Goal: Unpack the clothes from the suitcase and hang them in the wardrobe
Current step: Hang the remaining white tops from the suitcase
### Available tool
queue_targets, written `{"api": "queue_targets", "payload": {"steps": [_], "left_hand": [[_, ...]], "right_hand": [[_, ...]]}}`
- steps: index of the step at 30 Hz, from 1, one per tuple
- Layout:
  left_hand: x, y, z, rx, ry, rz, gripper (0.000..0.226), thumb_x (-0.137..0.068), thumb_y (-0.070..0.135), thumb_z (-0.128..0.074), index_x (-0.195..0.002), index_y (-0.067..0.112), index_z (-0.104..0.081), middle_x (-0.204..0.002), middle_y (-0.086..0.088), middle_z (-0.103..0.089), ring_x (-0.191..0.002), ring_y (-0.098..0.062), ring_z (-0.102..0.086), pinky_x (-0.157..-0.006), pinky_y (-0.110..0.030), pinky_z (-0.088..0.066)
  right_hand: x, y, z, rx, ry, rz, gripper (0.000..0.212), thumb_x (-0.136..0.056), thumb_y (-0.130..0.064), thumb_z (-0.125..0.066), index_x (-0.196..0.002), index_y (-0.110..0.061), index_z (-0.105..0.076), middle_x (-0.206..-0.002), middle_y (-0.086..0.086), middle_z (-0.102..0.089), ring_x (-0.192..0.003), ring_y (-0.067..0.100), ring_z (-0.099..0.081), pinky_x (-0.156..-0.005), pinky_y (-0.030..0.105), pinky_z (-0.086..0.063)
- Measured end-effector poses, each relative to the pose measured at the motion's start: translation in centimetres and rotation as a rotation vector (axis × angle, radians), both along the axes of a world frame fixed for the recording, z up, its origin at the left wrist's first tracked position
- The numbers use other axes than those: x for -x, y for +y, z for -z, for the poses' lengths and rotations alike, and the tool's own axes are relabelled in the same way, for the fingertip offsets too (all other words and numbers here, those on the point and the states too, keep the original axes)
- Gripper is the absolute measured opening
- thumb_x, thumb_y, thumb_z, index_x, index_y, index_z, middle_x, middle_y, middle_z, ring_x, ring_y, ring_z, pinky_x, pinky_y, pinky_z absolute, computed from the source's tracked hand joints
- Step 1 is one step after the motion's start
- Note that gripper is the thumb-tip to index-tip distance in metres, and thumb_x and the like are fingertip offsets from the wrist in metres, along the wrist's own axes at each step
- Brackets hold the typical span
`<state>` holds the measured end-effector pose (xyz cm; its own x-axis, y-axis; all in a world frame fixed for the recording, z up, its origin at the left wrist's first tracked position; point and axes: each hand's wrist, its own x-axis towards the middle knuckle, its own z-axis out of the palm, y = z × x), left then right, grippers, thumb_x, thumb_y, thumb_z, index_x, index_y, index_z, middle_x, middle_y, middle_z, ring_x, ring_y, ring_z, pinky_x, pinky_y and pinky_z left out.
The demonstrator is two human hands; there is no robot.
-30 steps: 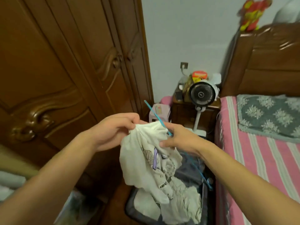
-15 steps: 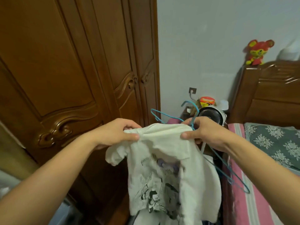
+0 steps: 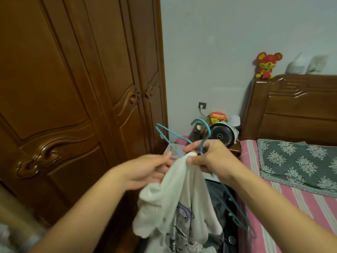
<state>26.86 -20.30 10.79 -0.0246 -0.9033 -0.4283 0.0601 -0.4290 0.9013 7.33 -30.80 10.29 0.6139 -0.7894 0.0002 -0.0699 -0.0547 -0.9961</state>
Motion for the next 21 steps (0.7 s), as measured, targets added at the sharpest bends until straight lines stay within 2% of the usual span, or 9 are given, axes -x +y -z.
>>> {"api": "queue_targets", "payload": {"steps": [3,5,7,9,11,15,17,19,21], "left_hand": [[3.2,-1.2,2.6,-0.077,0.329,-0.032,0.035,-0.104,0.033,-0.048,-0.11,0.013,-0.076,-0.107,-0.015,-0.072,-0.097,-0.027,-0.07,-0.09,-0.04,-0.055],[3.9,-1.6,3.5,-0.028,0.305,-0.114,0.023,-0.098,0.008,-0.053,-0.11,0.005,-0.073,-0.103,-0.019,-0.071,-0.092,-0.029,-0.07,-0.086,-0.041,-0.057],[3.5,-1.8,4.1,0.056,0.17,-0.258,0.025,-0.093,-0.009,-0.05,-0.109,-0.007,-0.069,-0.102,-0.025,-0.069,-0.089,-0.031,-0.069,-0.082,-0.041,-0.057],[3.2,-1.6,4.1,0.16,0.113,-0.312,0.023,-0.094,-0.012,-0.046,-0.104,-0.01,-0.067,-0.095,-0.025,-0.068,-0.088,-0.032,-0.066,-0.081,-0.04,-0.055],[3.1,-1.1,3.5,0.222,0.151,-0.26,0.026,-0.098,-0.009,-0.042,-0.095,-0.003,-0.067,-0.083,-0.019,-0.065,-0.08,-0.028,-0.063,-0.075,-0.036,-0.053],[4.0,-0.8,1.5,0.266,0.196,-0.025,0.024,-0.101,-0.003,-0.041,-0.088,0.001,-0.061,-0.079,-0.014,-0.061,-0.077,-0.023,-0.059,-0.073,-0.034,-0.05],[4.3,-0.7,0.3,0.295,0.219,0.016,0.015,-0.1,0.002,-0.046,-0.09,0.001,-0.058,-0.078,-0.012,-0.058,-0.076,-0.022,-0.057,-0.071,-0.031,-0.051],[4.2,-0.1,-0.3,0.326,0.236,0.036,0.012,-0.099,0.006,-0.048,-0.09,0.003,-0.056,-0.075,-0.009,-0.056,-0.07,-0.018,-0.053,-0.066,-0.027,-0.051],[3.6,0.9,-0.7,0.344,0.204,0.064,0.008,-0.096,0.012,-0.054,-0.09,0.006,-0.055,-0.076,-0.007,-0.054,-0.068,-0.015,-0.052,-0.062,-0.025,-0.048]], "right_hand": [[-1.6,1.9,1.0,0.166,0.056,0.028,0.028,-0.073,0.004,-0.082,-0.083,-0.021,-0.075,-0.066,-0.012,-0.067,-0.054,-0.005,-0.056,-0.056,0.012,-0.043],[-1.3,3.0,2.3,0.175,0.118,0.005,0.028,-0.073,-0.002,-0.084,-0.086,-0.025,-0.076,-0.073,-0.013,-0.067,-0.056,-0.006,-0.056,-0.06,0.015,-0.043],[0.6,3.2,2.8,0.023,0.056,-0.002,0.024,-0.08,0.0,-0.078,-0.09,-0.021,-0.077,-0.072,-0.009,-0.066,-0.053,0.001,-0.053,-0.052,0.019,-0.041],[3.2,1.9,3.1,-0.097,0.006,0.1,0.019,-0.087,0.0,-0.071,-0.096,-0.016,-0.077,-0.074,-0.003,-0.07,-0.055,0.006,-0.054,-0.047,0.02,-0.038],[5.1,-0.3,4.0,-0.096,0.101,0.119,0.027,-0.091,0.002,-0.066,-0.107,-0.018,-0.074,-0.092,-0.007,-0.076,-0.066,0.006,-0.06,-0.051,0.021,-0.04],[3.3,-0.1,6.6,-0.036,0.28,-0.114,0.053,-0.08,-0.012,-0.08,-0.125,-0.036,-0.067,-0.121,-0.013,-0.069,-0.078,0.008,-0.062,-0.062,0.026,-0.045],[1.6,0.9,7.4,-0.132,0.136,-0.189,0.043,-0.082,-0.01,-0.079,-0.121,-0.026,-0.069,-0.107,-0.01,-0.073,-0.073,0.008,-0.06,-0.054,0.025,-0.043],[0.6,1.9,7.3,-0.202,0.048,-0.253,0.018,-0.088,-0.008,-0.074,-0.101,-0.02,-0.071,-0.083,-0.006,-0.071,-0.067,0.009,-0.056,-0.052,0.025,-0.038],[0.4,2.4,6.9,-0.201,0.038,-0.299,0.014,-0.09,-0.007,-0.071,-0.083,-0.019,-0.068,-0.07,-0.004,-0.062,-0.06,0.006,-0.051,-0.051,0.024,-0.036]]}}
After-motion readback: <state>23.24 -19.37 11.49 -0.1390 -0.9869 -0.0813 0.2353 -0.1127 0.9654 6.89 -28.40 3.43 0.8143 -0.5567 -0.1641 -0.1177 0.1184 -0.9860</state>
